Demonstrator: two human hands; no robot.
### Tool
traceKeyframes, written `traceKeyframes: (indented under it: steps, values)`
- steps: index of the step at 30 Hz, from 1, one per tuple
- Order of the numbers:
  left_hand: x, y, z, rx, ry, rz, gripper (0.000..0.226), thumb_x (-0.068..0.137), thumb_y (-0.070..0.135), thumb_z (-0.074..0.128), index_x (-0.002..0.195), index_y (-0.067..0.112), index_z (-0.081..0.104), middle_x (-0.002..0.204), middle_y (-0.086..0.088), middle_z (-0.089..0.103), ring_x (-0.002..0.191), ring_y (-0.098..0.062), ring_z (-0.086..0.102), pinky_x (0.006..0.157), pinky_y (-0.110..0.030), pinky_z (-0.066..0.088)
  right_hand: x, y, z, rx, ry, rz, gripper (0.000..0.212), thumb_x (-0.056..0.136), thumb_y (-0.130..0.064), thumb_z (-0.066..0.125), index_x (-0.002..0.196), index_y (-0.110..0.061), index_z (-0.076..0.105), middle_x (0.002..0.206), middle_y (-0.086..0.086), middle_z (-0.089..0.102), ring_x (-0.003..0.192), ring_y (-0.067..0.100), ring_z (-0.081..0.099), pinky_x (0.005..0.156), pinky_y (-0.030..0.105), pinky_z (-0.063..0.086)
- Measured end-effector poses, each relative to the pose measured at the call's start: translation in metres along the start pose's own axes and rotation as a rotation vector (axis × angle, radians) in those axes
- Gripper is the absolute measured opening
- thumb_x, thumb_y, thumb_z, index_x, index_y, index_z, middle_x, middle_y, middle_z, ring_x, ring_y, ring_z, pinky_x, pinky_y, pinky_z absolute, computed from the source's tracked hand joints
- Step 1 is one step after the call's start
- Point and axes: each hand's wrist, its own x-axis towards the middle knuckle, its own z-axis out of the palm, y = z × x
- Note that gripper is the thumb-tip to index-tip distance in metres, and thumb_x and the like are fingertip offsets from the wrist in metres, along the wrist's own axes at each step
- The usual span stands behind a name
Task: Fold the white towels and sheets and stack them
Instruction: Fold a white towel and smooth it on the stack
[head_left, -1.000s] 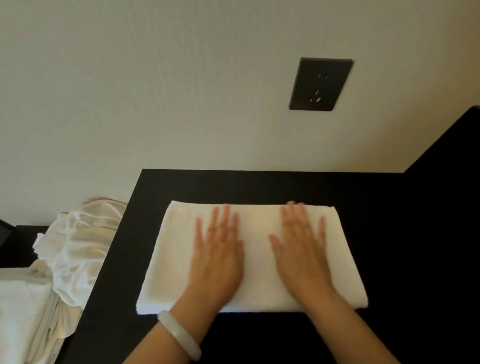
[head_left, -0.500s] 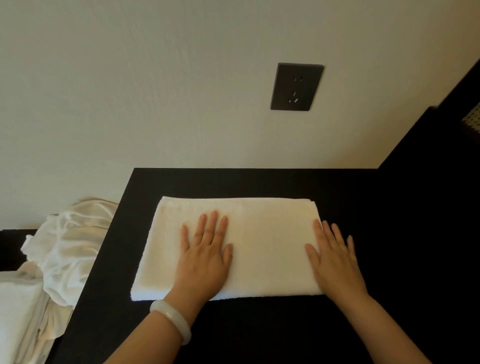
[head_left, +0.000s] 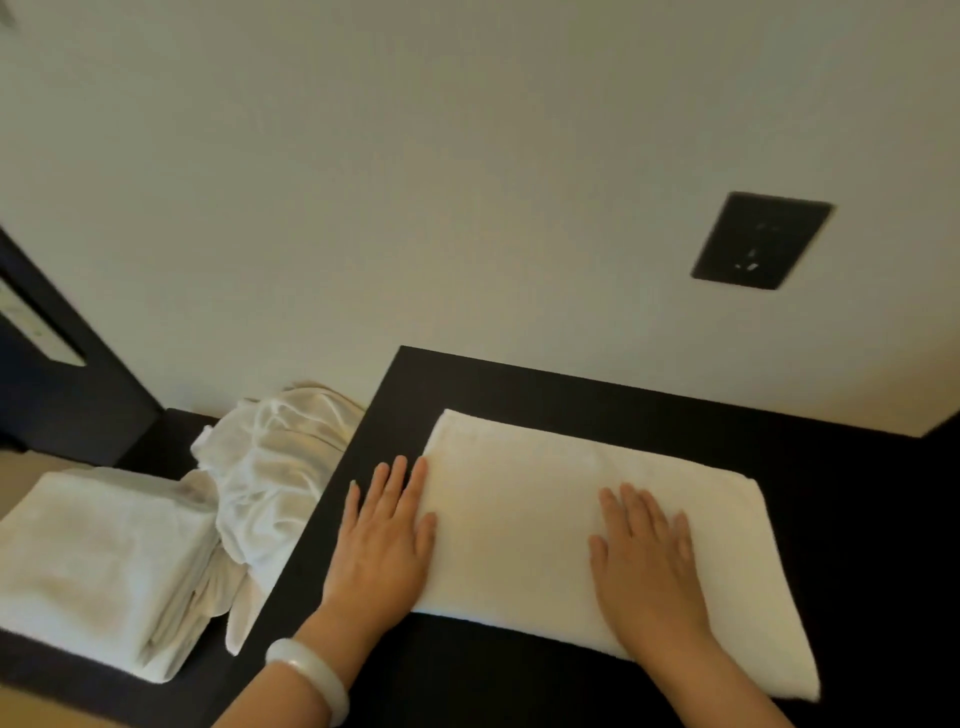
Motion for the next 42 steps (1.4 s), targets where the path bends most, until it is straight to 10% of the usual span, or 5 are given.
traceKeyframes:
  steps: [9,15,26,37,42]
  values:
    - [-0.008,-0.002,0.002,-0.224,0.116,-0.035,0.067,0.097,0.057,0.014,0.153,0.022,0.025,0.163,0.008,0.015,0.149,-0.003,-0.002,0.121,-0.026,-0.009,0.07,-0.15,-0.013,0.046,-0.018,-0.465,0.058,0.107,-0.04,0.02,0.158,-0.021,0.002,0.166,0.003,-0.004,0.153,0.02,-0.006,0.124,0.046,-0.002]
    - [-0.036,-0.004,-0.009,-0.633,0.196,-0.169,0.021,0.09,0.036,0.066,0.082,0.031,0.046,0.145,0.016,0.039,0.139,0.001,0.025,0.116,-0.032,0.028,0.076,-0.153,0.01,-0.06,0.067,-0.475,0.058,0.103,-0.046,0.012,0.158,-0.027,0.008,0.167,0.0,-0.001,0.153,0.021,-0.004,0.122,0.053,-0.001]
    - [-0.059,-0.015,-0.022,-0.458,0.068,-0.175,0.037,0.101,0.042,0.043,0.079,0.024,0.066,0.143,0.023,0.027,0.136,0.002,0.008,0.118,-0.03,0.01,0.08,-0.148,0.014,-0.048,0.09,-0.511,0.057,0.103,-0.045,0.009,0.158,-0.027,0.009,0.166,0.0,-0.001,0.153,0.019,-0.005,0.123,0.05,-0.004]
    - [-0.017,0.029,-0.025,-0.297,0.252,0.031,0.056,0.096,0.006,0.048,0.15,0.009,0.034,0.161,-0.009,0.023,0.151,-0.02,0.015,0.122,-0.035,0.013,0.081,-0.148,-0.001,0.387,-0.046,-0.406,0.055,0.107,-0.036,0.026,0.158,-0.025,0.01,0.165,0.0,0.014,0.153,0.016,0.004,0.124,0.042,-0.002]
    - [0.011,0.029,0.003,-0.077,-0.011,0.119,0.058,0.1,0.048,0.001,0.153,0.026,-0.01,0.163,0.004,-0.015,0.148,-0.009,-0.02,0.121,-0.036,-0.01,0.057,-0.093,0.007,0.194,0.064,-0.425,0.058,0.104,-0.041,0.017,0.157,-0.026,-0.001,0.163,-0.008,-0.009,0.15,0.009,-0.011,0.122,0.033,-0.007]
